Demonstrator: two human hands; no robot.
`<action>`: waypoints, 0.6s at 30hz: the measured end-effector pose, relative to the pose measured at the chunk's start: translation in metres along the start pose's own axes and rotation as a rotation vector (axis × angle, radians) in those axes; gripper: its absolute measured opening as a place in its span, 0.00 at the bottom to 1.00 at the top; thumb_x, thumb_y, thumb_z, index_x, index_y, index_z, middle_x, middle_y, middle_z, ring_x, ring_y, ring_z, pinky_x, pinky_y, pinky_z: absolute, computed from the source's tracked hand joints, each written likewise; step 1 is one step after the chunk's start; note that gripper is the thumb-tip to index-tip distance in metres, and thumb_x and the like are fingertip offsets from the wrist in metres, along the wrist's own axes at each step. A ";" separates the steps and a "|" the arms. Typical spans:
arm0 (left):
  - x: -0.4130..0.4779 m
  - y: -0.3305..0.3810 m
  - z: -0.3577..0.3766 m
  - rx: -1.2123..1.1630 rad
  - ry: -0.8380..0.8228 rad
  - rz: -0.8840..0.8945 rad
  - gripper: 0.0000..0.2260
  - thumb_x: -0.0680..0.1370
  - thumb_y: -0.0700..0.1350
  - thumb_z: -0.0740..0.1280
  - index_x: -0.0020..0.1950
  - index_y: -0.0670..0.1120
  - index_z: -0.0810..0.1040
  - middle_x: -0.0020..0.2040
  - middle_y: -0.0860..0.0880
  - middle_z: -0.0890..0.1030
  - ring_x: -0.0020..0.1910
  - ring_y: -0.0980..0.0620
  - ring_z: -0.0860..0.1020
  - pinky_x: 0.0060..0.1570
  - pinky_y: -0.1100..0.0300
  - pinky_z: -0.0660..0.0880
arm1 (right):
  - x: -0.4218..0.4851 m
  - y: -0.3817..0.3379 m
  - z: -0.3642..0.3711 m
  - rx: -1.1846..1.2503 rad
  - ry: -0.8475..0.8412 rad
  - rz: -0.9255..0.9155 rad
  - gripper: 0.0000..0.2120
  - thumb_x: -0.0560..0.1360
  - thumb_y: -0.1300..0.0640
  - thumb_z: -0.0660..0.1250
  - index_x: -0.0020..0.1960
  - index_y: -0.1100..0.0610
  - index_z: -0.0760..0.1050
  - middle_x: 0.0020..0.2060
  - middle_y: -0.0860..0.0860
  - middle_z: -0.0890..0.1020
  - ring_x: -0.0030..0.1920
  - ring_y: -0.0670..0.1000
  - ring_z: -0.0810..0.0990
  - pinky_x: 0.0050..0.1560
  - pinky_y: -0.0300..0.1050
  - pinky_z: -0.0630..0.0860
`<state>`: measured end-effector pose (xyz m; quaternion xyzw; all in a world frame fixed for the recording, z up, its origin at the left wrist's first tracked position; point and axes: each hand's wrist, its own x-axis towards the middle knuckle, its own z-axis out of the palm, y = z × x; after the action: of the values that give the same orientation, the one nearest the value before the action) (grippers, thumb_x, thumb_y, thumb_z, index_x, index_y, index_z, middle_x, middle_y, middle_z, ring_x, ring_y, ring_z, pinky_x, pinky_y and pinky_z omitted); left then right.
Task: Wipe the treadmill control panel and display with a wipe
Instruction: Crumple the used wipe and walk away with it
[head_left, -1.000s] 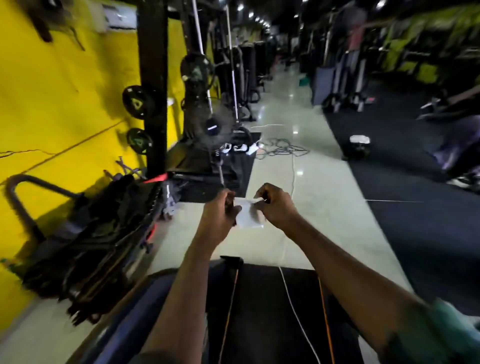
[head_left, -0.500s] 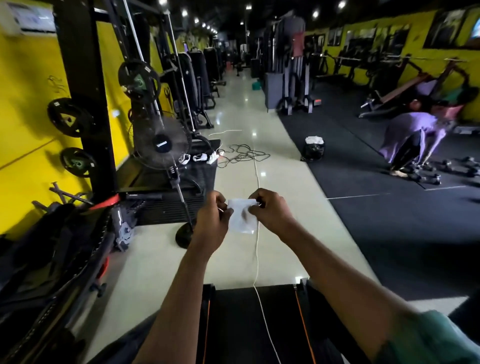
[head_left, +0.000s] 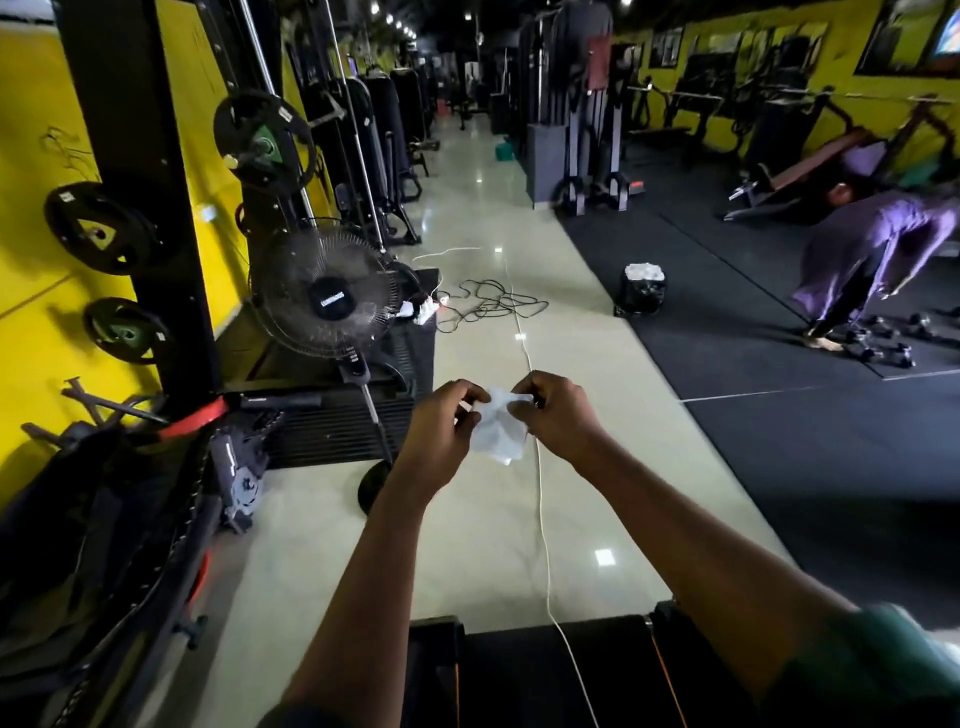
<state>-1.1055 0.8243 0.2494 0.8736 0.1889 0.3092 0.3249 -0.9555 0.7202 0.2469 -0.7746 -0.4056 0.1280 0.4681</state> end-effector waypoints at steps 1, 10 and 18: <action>0.012 -0.009 0.001 -0.008 -0.016 0.004 0.10 0.79 0.34 0.65 0.59 0.41 0.78 0.50 0.51 0.79 0.48 0.51 0.79 0.43 0.54 0.79 | 0.014 0.003 0.003 -0.006 0.010 0.006 0.05 0.74 0.61 0.72 0.42 0.53 0.78 0.34 0.47 0.79 0.37 0.51 0.76 0.37 0.40 0.70; 0.178 -0.115 0.064 -0.011 -0.116 -0.008 0.15 0.77 0.31 0.64 0.61 0.43 0.77 0.46 0.59 0.78 0.35 0.61 0.76 0.35 0.72 0.67 | 0.203 0.086 0.025 -0.004 0.068 0.057 0.03 0.73 0.61 0.72 0.45 0.55 0.80 0.34 0.45 0.78 0.37 0.49 0.75 0.36 0.39 0.69; 0.366 -0.188 0.115 0.016 -0.092 -0.063 0.17 0.76 0.30 0.65 0.62 0.41 0.78 0.45 0.54 0.75 0.37 0.64 0.75 0.39 0.73 0.67 | 0.416 0.139 0.019 -0.005 0.049 0.071 0.03 0.73 0.61 0.71 0.44 0.55 0.80 0.32 0.42 0.78 0.36 0.47 0.76 0.31 0.29 0.67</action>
<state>-0.7839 1.1018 0.2048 0.8829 0.2038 0.2568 0.3361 -0.6301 1.0113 0.1973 -0.7926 -0.3665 0.1243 0.4712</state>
